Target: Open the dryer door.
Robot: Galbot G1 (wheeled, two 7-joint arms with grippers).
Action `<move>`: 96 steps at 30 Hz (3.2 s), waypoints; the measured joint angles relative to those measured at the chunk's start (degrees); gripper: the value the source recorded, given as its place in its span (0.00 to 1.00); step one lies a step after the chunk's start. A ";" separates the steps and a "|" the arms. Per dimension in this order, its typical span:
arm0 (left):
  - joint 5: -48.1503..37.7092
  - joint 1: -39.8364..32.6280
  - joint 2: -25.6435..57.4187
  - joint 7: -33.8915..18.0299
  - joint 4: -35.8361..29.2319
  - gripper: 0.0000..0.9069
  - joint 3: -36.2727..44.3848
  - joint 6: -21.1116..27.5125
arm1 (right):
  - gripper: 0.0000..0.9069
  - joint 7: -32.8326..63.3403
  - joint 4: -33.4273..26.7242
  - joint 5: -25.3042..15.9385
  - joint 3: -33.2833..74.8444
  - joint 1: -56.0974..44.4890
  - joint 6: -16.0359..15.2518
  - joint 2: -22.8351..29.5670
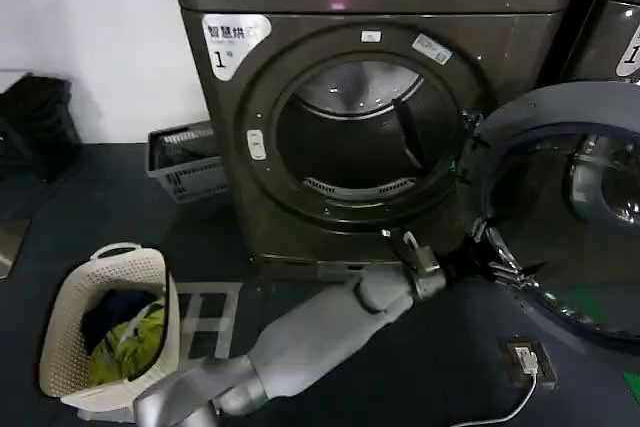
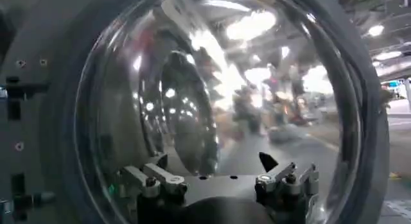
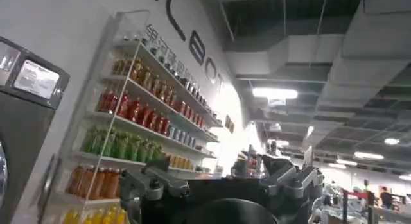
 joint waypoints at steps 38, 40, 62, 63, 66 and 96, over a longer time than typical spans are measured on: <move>-0.51 4.82 12.14 -2.60 -16.10 1.00 -3.97 -12.85 | 1.00 -0.88 2.18 -1.73 -0.37 0.83 0.79 -1.08; -1.97 5.15 14.49 -2.50 -17.76 1.00 -4.52 -11.88 | 1.00 -0.74 2.53 -2.02 -0.11 0.89 0.78 -1.14; 5.13 11.00 46.42 5.63 -31.89 1.00 -14.92 3.45 | 1.00 -0.99 7.47 -6.13 0.84 2.04 0.93 -1.10; 5.65 11.44 47.72 6.26 -31.91 1.00 -15.58 4.19 | 1.00 -0.99 7.75 -6.47 0.84 2.19 0.93 -1.09; 6.49 12.91 52.12 8.15 -31.97 1.00 -17.95 7.56 | 1.00 -1.00 8.47 -6.83 0.85 2.47 0.88 -1.04; 25.79 15.27 75.27 33.55 -20.55 1.00 -33.06 15.53 | 1.00 -1.12 6.64 -8.32 1.03 3.25 1.76 -1.51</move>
